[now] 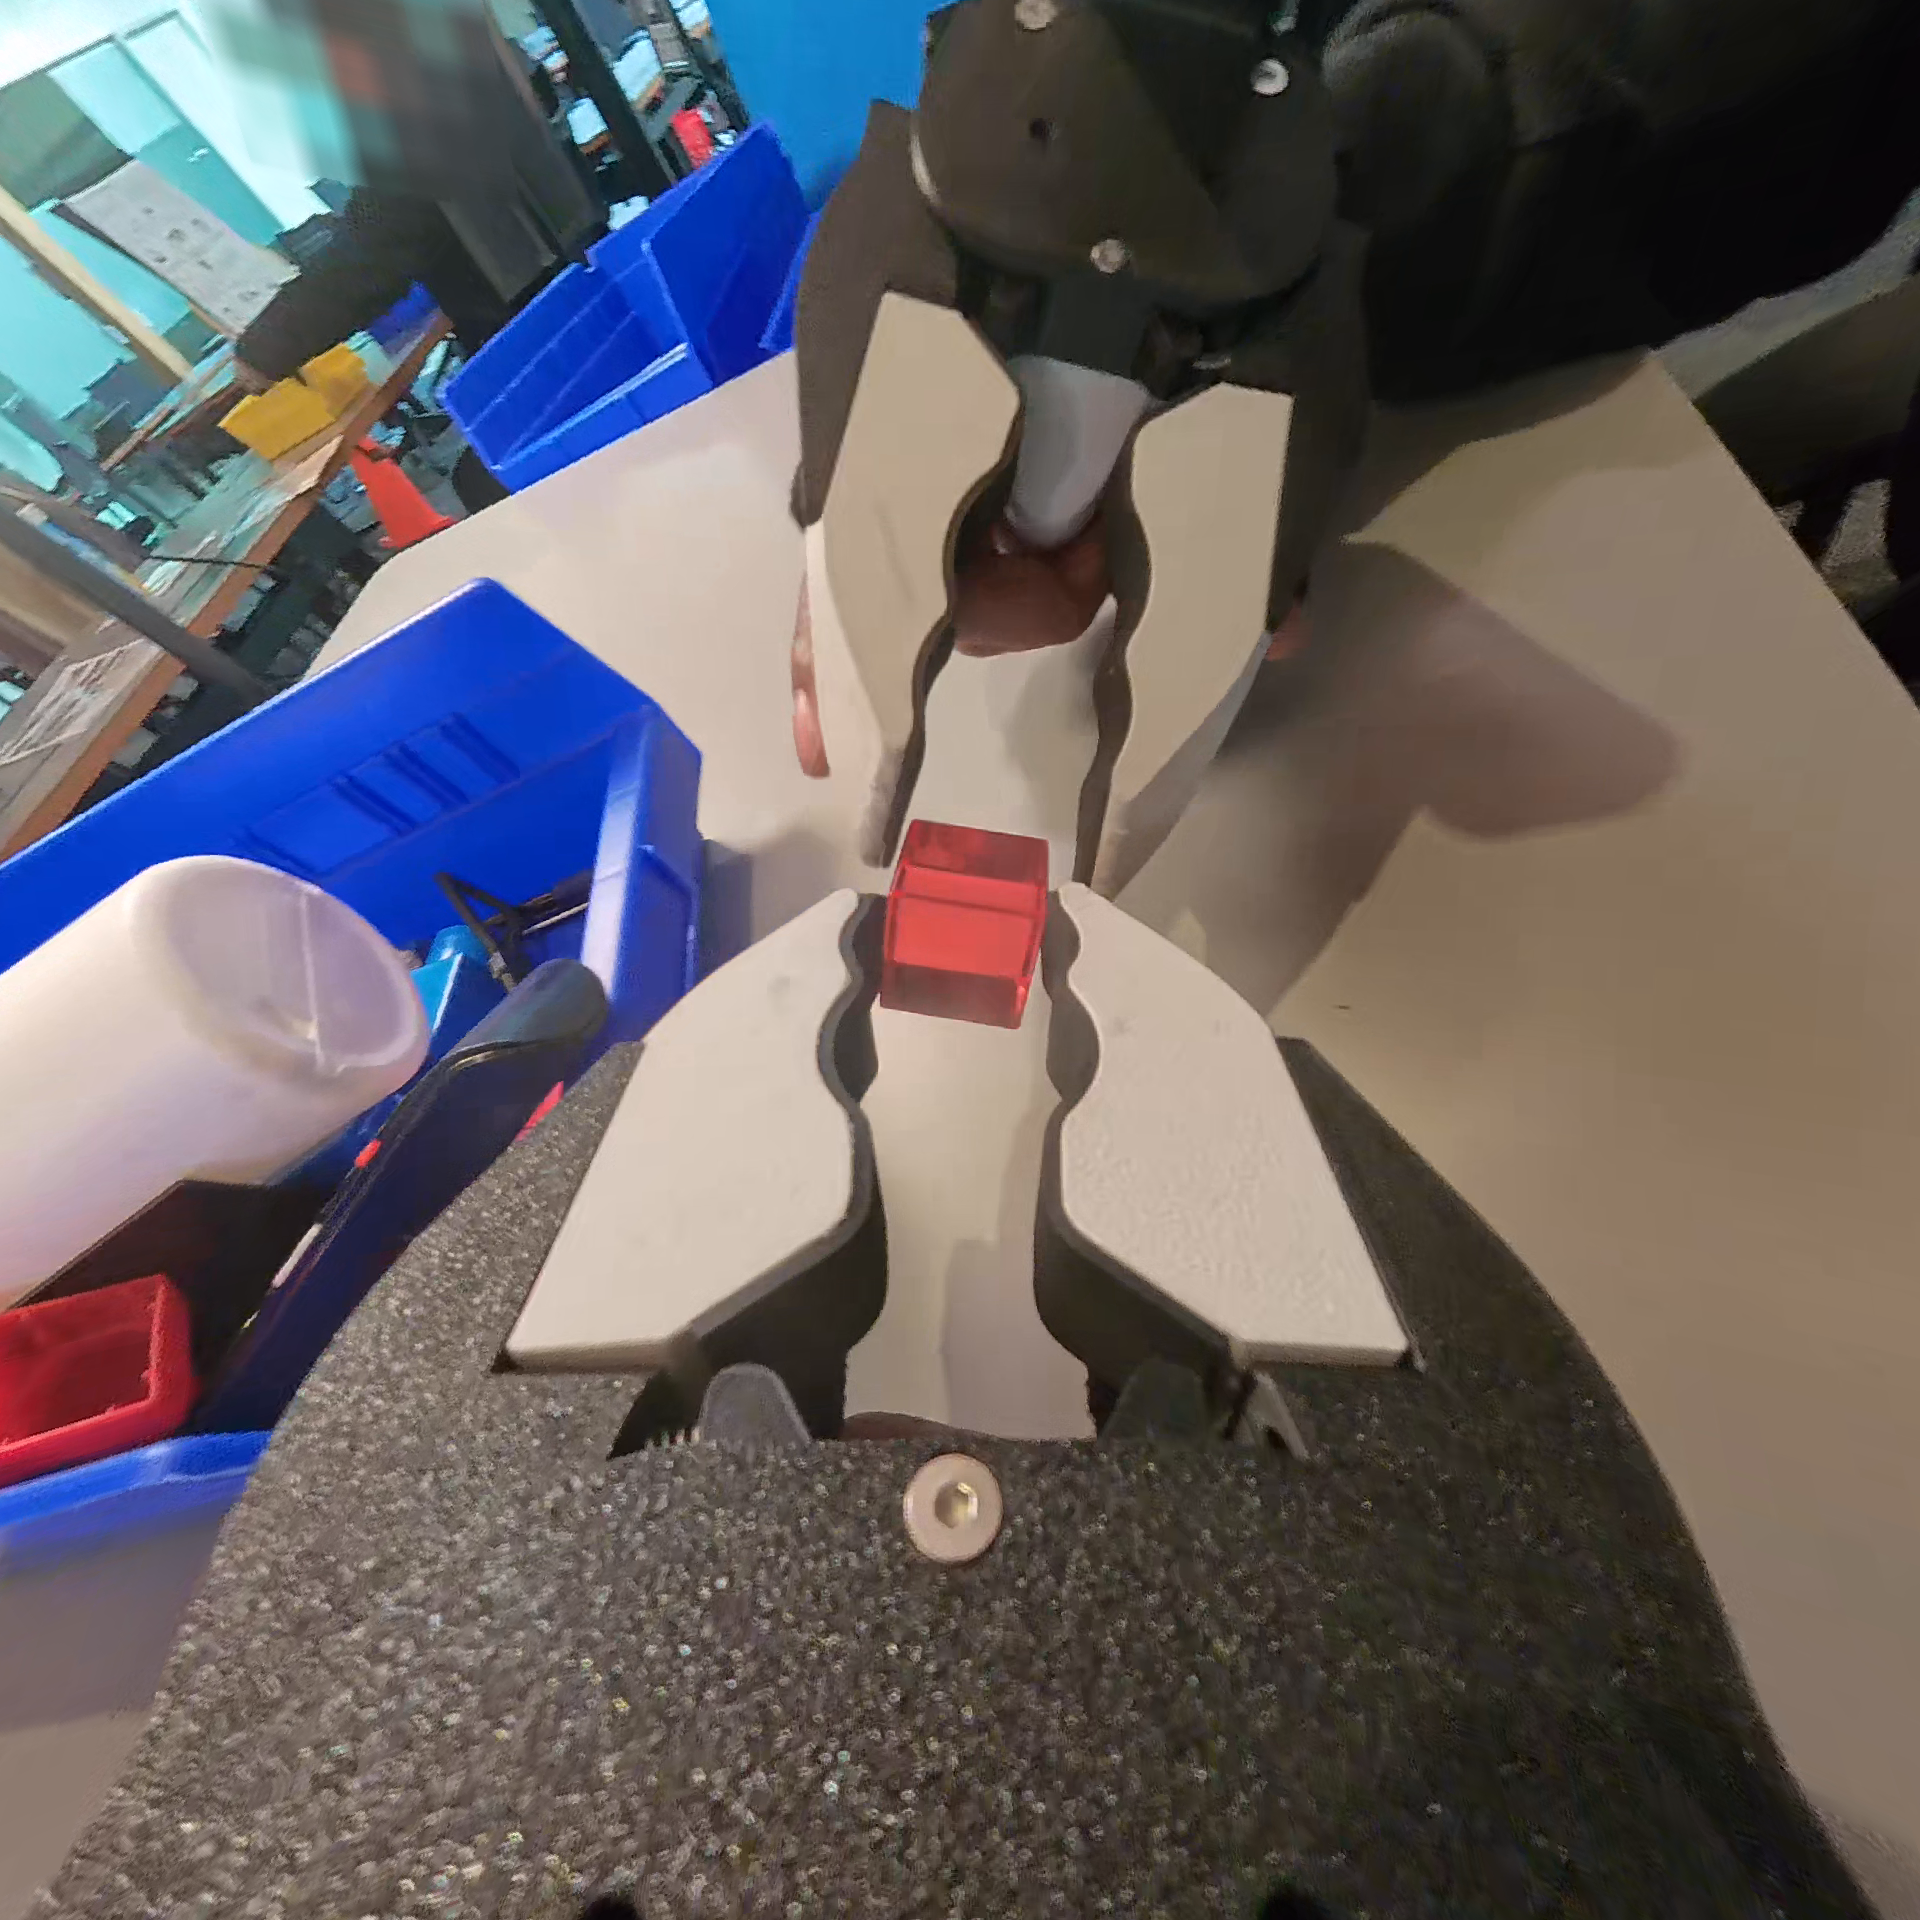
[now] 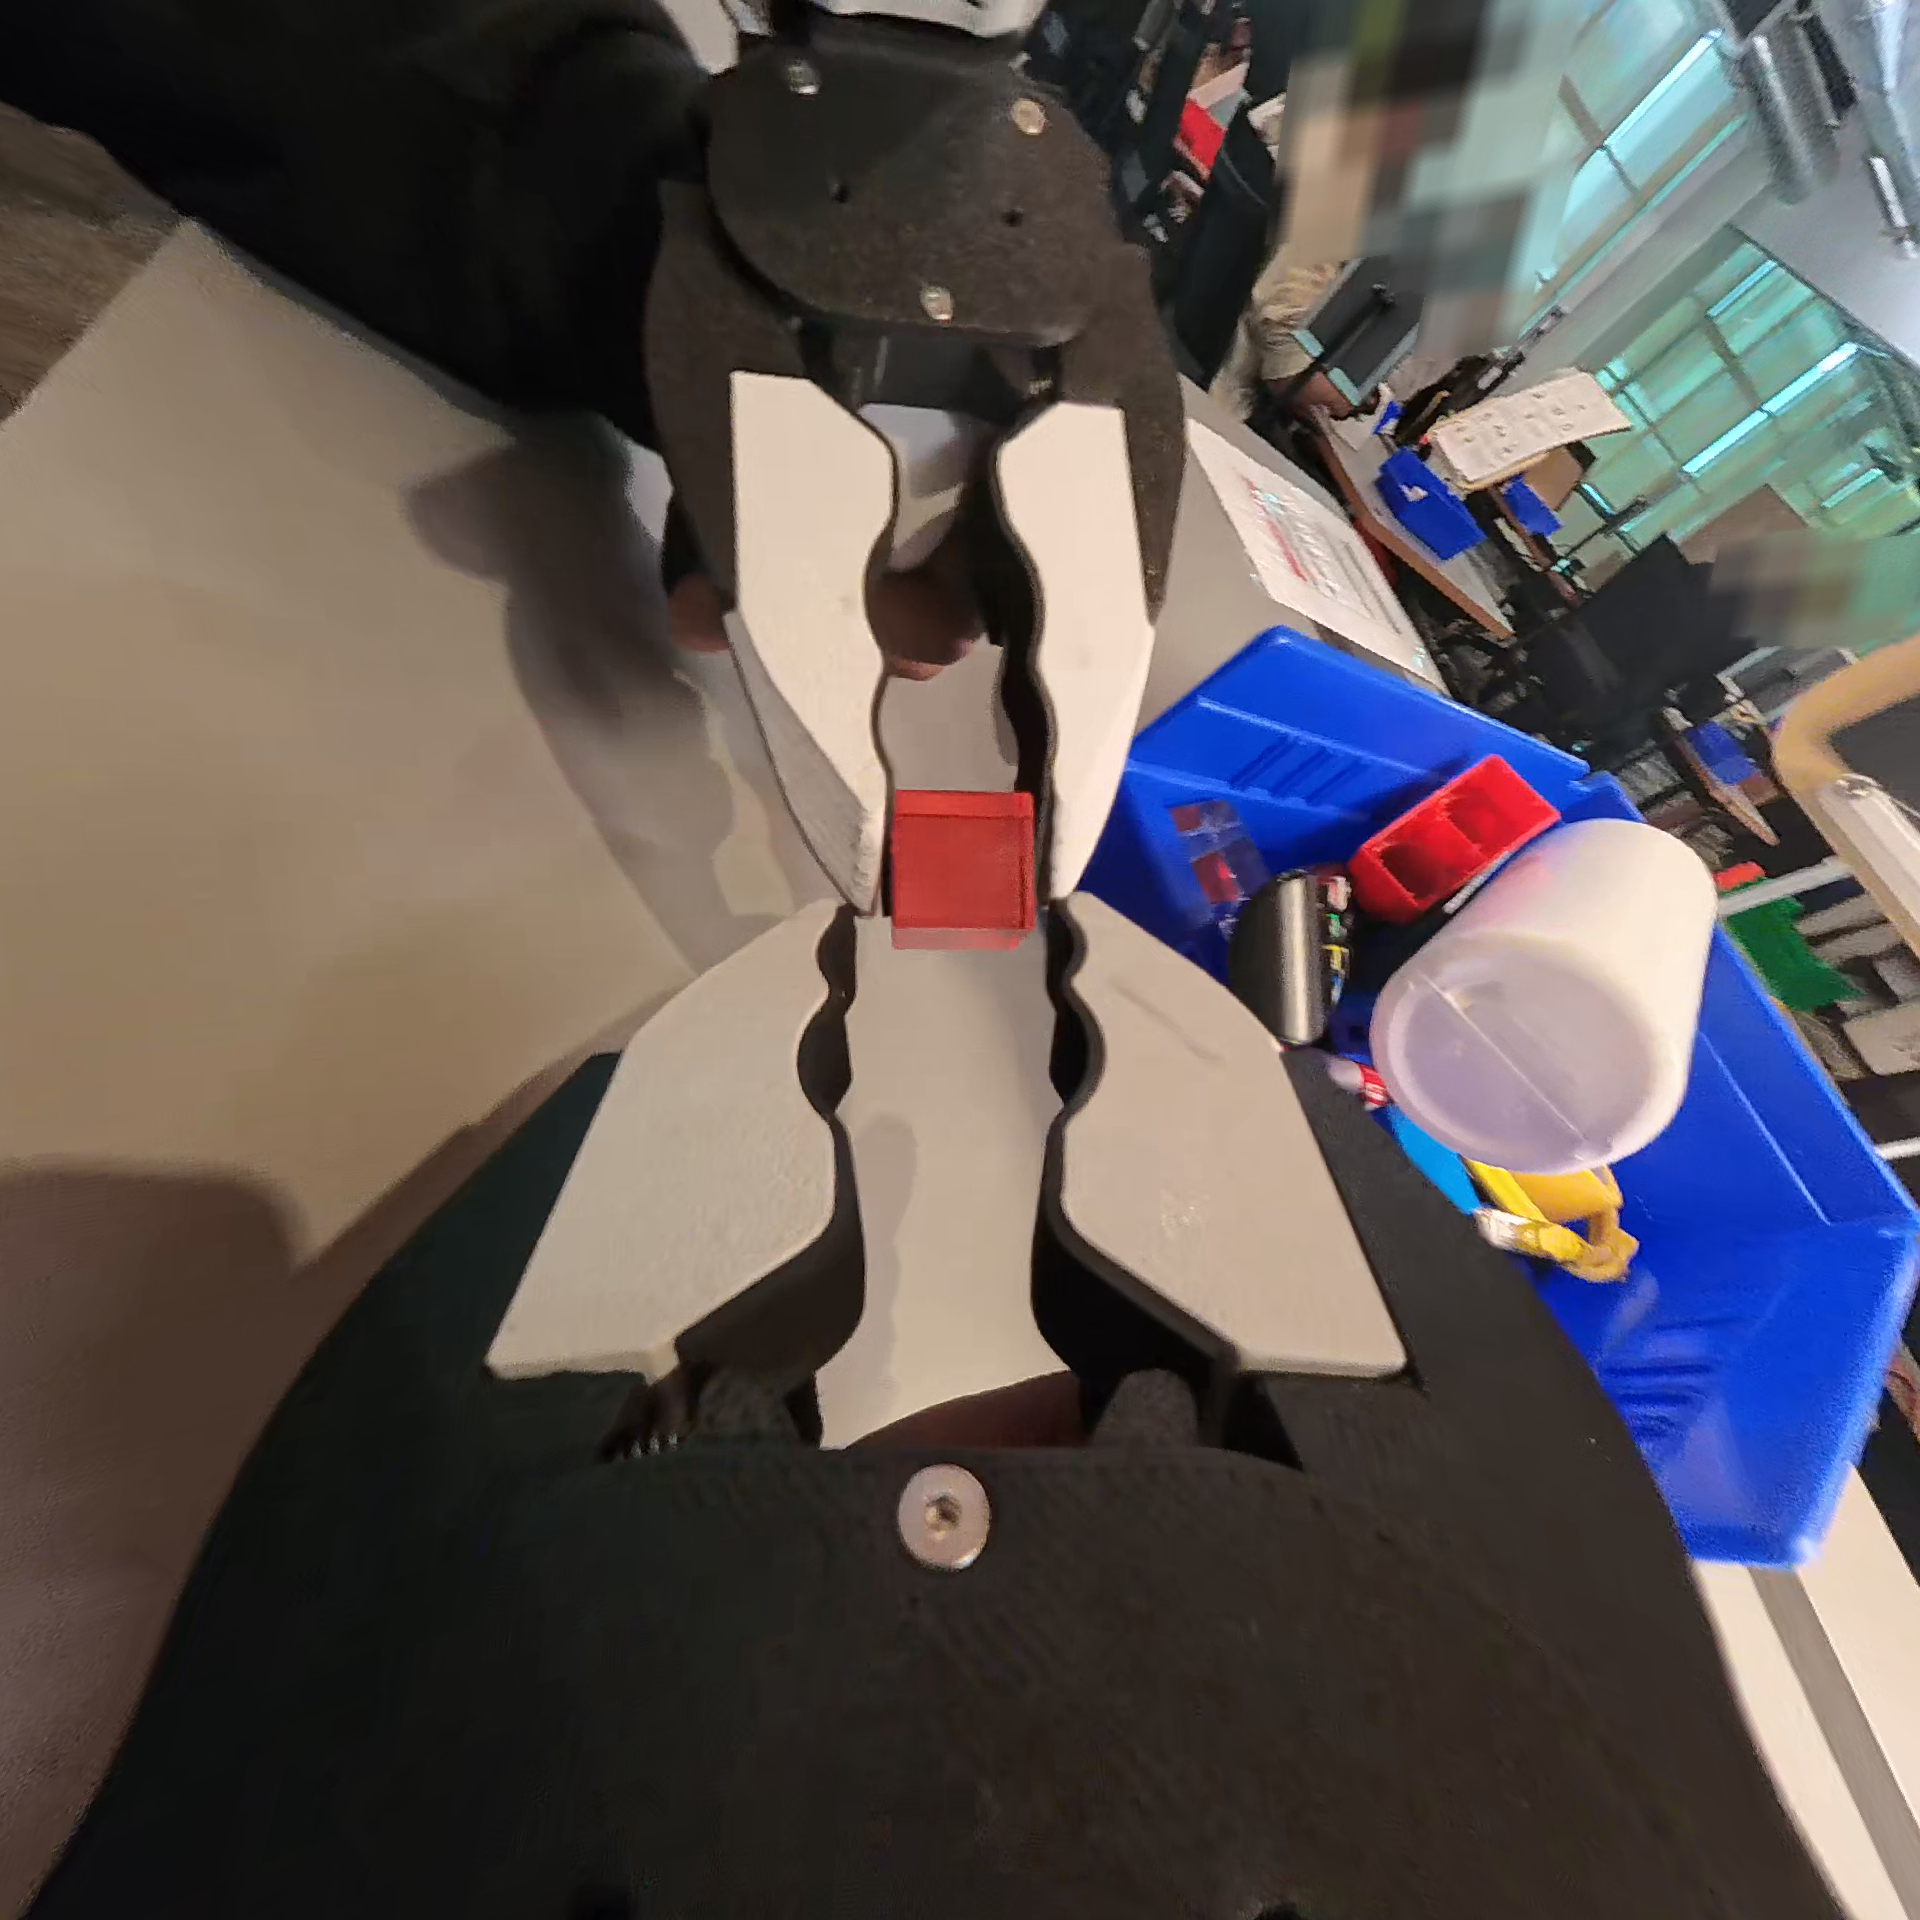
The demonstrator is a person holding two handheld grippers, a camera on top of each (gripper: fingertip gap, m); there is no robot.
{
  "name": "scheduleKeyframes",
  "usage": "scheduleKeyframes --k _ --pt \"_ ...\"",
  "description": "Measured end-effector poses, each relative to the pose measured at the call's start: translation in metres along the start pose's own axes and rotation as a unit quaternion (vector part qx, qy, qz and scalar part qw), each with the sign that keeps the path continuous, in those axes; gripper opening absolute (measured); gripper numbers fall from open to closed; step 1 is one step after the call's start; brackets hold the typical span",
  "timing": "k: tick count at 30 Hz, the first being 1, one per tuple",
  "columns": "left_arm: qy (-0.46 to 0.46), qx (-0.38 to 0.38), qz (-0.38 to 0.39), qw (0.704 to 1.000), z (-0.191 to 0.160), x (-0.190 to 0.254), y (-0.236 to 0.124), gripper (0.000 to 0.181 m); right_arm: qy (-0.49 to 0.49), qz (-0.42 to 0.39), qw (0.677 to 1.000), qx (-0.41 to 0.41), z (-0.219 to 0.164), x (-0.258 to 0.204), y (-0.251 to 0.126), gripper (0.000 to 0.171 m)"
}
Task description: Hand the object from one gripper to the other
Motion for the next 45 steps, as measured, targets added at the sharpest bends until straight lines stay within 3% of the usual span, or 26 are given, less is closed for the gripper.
scheduleKeyframes --k 9,20,26,32,35,42,45 --pt "0.020 0.000 -0.056 0.998 -0.001 0.015 -0.001 0.029 0.017 0.059 0.998 -0.006 -0.001 -0.015 0.000 0.026" --pt "-0.030 0.001 0.002 1.000 -0.001 -0.004 -0.003 0.046 -0.031 -0.013 0.999 -0.020 -0.002 0.000 0.002 0.025" --pt "-0.205 0.010 0.043 0.978 -0.005 -0.025 -0.005 0.053 -0.153 -0.093 0.982 -0.057 -0.006 0.012 0.001 0.025" --pt "-0.365 0.055 0.001 0.929 -0.003 -0.022 -0.001 0.052 -0.291 -0.130 0.945 -0.067 -0.002 0.010 0.005 0.025" --pt "-0.356 0.053 -0.021 0.933 -0.003 -0.014 0.003 0.030 -0.325 -0.138 0.934 -0.049 0.005 0.006 0.006 0.025" --pt "-0.176 -0.006 0.005 0.984 -0.003 -0.012 -0.002 0.029 -0.349 -0.141 0.925 -0.050 0.007 0.008 0.002 0.030" --pt "-0.184 -0.036 -0.046 0.981 -0.006 -0.001 -0.004 0.029 -0.348 -0.108 0.930 -0.053 0.003 0.003 0.001 0.035"
Point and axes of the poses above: each gripper's, where its closed fingertips meet, y out along the fingers, z out of its top, x = y × z across the jaws, the point moved 4 cm from there along -y, back along the fingers, and after that the axes turned 11 degrees about x, right-handed, at the moved point
